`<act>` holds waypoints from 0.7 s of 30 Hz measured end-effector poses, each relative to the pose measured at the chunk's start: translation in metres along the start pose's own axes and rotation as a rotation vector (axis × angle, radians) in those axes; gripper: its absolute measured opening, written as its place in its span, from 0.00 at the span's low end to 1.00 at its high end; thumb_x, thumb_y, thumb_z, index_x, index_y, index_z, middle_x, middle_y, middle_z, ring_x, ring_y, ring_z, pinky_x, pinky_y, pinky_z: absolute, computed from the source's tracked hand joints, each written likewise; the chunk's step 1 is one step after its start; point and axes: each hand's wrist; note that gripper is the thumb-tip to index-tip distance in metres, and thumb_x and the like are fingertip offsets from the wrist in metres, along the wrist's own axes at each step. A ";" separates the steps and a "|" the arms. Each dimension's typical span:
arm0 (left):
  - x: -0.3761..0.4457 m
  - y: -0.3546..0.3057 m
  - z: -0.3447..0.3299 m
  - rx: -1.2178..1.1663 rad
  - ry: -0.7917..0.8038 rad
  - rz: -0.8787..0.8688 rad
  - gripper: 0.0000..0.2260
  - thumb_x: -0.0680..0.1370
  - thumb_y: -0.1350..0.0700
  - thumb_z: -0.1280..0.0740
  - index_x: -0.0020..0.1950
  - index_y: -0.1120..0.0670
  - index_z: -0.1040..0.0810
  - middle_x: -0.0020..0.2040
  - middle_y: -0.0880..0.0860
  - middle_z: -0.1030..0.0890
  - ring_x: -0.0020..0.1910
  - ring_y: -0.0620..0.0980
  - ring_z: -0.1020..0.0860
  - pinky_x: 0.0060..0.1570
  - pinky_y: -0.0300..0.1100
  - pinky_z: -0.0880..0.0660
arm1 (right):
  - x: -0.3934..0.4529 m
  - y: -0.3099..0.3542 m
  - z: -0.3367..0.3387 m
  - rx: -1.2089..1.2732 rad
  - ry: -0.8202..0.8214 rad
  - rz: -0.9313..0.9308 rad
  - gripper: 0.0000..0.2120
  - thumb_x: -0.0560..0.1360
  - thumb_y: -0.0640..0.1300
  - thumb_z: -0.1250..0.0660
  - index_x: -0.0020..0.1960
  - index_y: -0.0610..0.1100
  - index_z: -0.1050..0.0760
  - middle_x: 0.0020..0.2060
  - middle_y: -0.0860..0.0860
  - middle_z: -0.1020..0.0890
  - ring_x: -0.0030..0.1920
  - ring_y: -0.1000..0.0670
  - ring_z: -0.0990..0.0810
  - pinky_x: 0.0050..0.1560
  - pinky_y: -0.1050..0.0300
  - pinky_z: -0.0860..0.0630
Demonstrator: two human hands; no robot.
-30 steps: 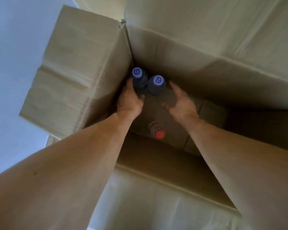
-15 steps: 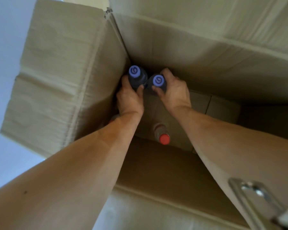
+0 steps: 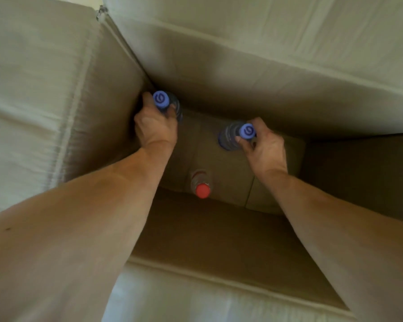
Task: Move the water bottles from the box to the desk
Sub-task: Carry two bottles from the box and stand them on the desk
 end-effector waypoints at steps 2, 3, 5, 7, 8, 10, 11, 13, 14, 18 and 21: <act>-0.001 0.004 0.003 0.036 0.047 -0.077 0.19 0.79 0.49 0.31 0.65 0.58 0.26 0.60 0.59 0.19 0.61 0.60 0.21 0.59 0.50 0.23 | -0.004 -0.011 0.006 -0.011 -0.011 -0.028 0.15 0.79 0.47 0.31 0.63 0.44 0.28 0.57 0.44 0.19 0.57 0.43 0.20 0.54 0.47 0.21; -0.003 0.006 0.004 0.067 0.076 -0.123 0.20 0.79 0.49 0.30 0.65 0.58 0.26 0.60 0.59 0.19 0.61 0.60 0.21 0.58 0.51 0.23 | -0.006 -0.016 0.009 -0.012 -0.021 -0.041 0.15 0.79 0.47 0.31 0.63 0.44 0.28 0.57 0.44 0.19 0.58 0.42 0.20 0.55 0.47 0.21; -0.009 0.008 0.003 0.124 0.144 -0.230 0.21 0.79 0.48 0.30 0.67 0.58 0.26 0.60 0.59 0.19 0.61 0.60 0.21 0.58 0.51 0.22 | -0.009 -0.025 0.013 -0.013 -0.042 -0.056 0.16 0.78 0.46 0.30 0.63 0.43 0.28 0.58 0.43 0.19 0.59 0.42 0.20 0.55 0.48 0.22; -0.018 0.006 -0.002 0.164 0.219 -0.319 0.21 0.78 0.48 0.30 0.67 0.58 0.26 0.59 0.60 0.19 0.59 0.61 0.20 0.56 0.51 0.21 | -0.010 -0.030 0.014 -0.019 -0.029 -0.063 0.18 0.78 0.46 0.30 0.64 0.42 0.28 0.59 0.43 0.20 0.60 0.43 0.21 0.55 0.51 0.24; -0.024 0.003 -0.006 0.192 0.261 -0.362 0.21 0.78 0.47 0.30 0.66 0.57 0.27 0.58 0.60 0.18 0.58 0.62 0.20 0.54 0.50 0.22 | -0.010 -0.032 0.013 -0.020 -0.012 -0.058 0.19 0.77 0.46 0.29 0.65 0.42 0.28 0.59 0.43 0.20 0.60 0.43 0.21 0.55 0.52 0.24; -0.034 -0.002 -0.015 0.263 0.348 -0.451 0.22 0.78 0.46 0.30 0.66 0.57 0.28 0.56 0.61 0.18 0.56 0.63 0.19 0.50 0.50 0.23 | -0.007 -0.034 0.011 -0.014 0.017 -0.033 0.21 0.75 0.46 0.27 0.64 0.43 0.29 0.59 0.44 0.21 0.60 0.43 0.22 0.54 0.54 0.26; -0.038 -0.004 -0.019 0.293 0.378 -0.494 0.22 0.78 0.46 0.30 0.66 0.57 0.28 0.55 0.61 0.18 0.54 0.63 0.19 0.49 0.50 0.22 | -0.006 -0.035 0.009 -0.005 0.023 -0.019 0.22 0.74 0.46 0.26 0.64 0.43 0.29 0.58 0.44 0.21 0.60 0.43 0.22 0.53 0.55 0.27; -0.044 -0.005 -0.027 0.322 0.421 -0.550 0.21 0.77 0.46 0.30 0.64 0.56 0.29 0.53 0.61 0.18 0.52 0.64 0.19 0.47 0.52 0.21 | -0.003 -0.038 0.006 0.027 0.043 -0.012 0.27 0.71 0.46 0.23 0.65 0.44 0.30 0.59 0.45 0.21 0.59 0.43 0.21 0.55 0.54 0.26; -0.045 -0.005 -0.030 0.314 0.438 -0.543 0.22 0.77 0.46 0.29 0.64 0.56 0.31 0.53 0.61 0.18 0.52 0.64 0.18 0.48 0.53 0.20 | -0.001 -0.040 0.004 0.040 0.064 -0.019 0.30 0.69 0.46 0.22 0.67 0.45 0.30 0.60 0.45 0.21 0.60 0.44 0.21 0.58 0.52 0.24; -0.037 0.003 -0.038 0.218 0.540 -0.428 0.34 0.73 0.46 0.23 0.72 0.55 0.34 0.62 0.57 0.20 0.60 0.57 0.20 0.58 0.49 0.21 | 0.006 -0.048 -0.004 0.143 0.141 -0.115 0.42 0.65 0.41 0.18 0.74 0.49 0.34 0.65 0.47 0.22 0.65 0.45 0.24 0.63 0.56 0.27; -0.024 0.007 -0.042 0.228 0.657 -0.444 0.40 0.70 0.54 0.20 0.77 0.52 0.36 0.69 0.55 0.24 0.68 0.55 0.25 0.65 0.43 0.29 | 0.012 -0.050 -0.011 0.235 0.139 -0.162 0.40 0.65 0.38 0.18 0.72 0.47 0.32 0.64 0.47 0.21 0.65 0.46 0.23 0.60 0.61 0.30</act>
Point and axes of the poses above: each hand's wrist, its own x-axis towards the middle knuckle, its own z-axis out of the back of the hand, y = z × x
